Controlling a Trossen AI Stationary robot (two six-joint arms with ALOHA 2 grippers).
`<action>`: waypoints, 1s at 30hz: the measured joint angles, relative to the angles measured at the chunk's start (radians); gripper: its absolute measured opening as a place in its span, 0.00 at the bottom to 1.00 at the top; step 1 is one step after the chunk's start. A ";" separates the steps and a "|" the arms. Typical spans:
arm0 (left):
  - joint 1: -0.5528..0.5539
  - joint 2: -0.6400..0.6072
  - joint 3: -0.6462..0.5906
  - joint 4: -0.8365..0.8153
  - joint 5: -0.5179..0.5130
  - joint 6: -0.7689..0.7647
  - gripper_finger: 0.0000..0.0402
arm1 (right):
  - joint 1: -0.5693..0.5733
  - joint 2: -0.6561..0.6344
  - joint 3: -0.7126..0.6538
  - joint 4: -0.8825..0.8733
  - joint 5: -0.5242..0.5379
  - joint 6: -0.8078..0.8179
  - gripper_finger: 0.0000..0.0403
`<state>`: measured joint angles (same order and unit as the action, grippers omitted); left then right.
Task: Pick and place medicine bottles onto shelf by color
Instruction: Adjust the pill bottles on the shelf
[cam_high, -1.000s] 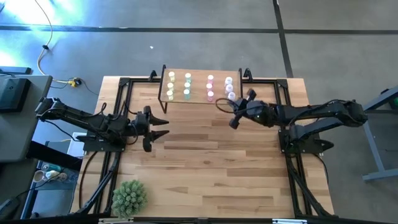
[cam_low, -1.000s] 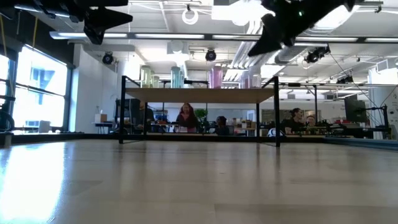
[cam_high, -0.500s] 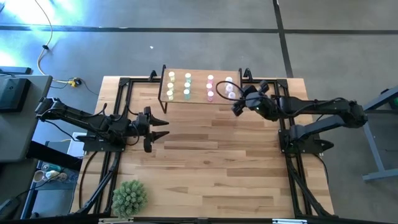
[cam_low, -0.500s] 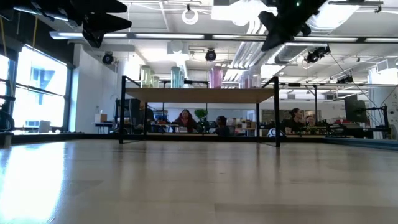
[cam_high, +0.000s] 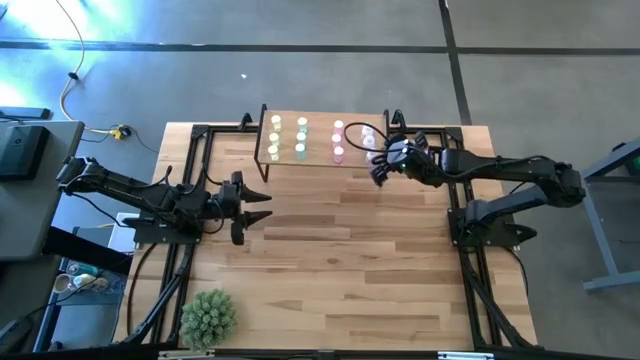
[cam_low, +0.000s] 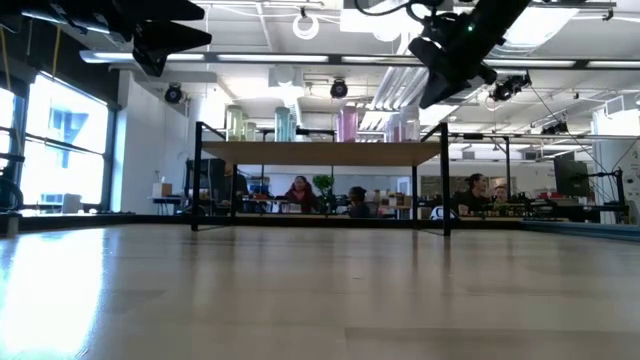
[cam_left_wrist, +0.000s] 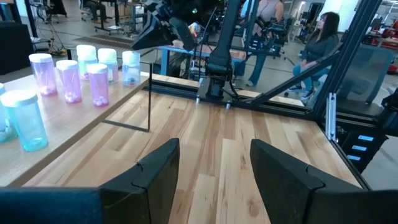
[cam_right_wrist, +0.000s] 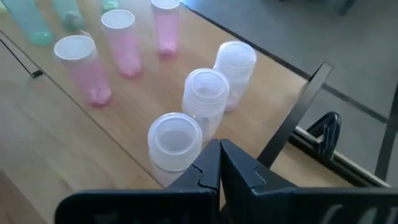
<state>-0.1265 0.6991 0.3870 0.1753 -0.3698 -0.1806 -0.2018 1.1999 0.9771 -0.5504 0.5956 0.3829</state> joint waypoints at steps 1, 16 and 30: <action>0.000 0.000 0.000 0.000 0.000 0.000 0.46 | -0.004 0.000 0.000 -0.001 -0.006 0.005 0.00; 0.000 0.000 0.000 0.000 0.000 0.000 0.46 | -0.028 0.000 0.000 -0.017 -0.136 0.056 0.00; 0.000 0.000 0.000 -0.004 0.000 0.000 0.46 | -0.058 0.000 0.000 -0.015 -0.198 0.054 0.00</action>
<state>-0.1265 0.6991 0.3870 0.1710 -0.3698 -0.1803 -0.2601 1.1995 0.9771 -0.5652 0.3976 0.4365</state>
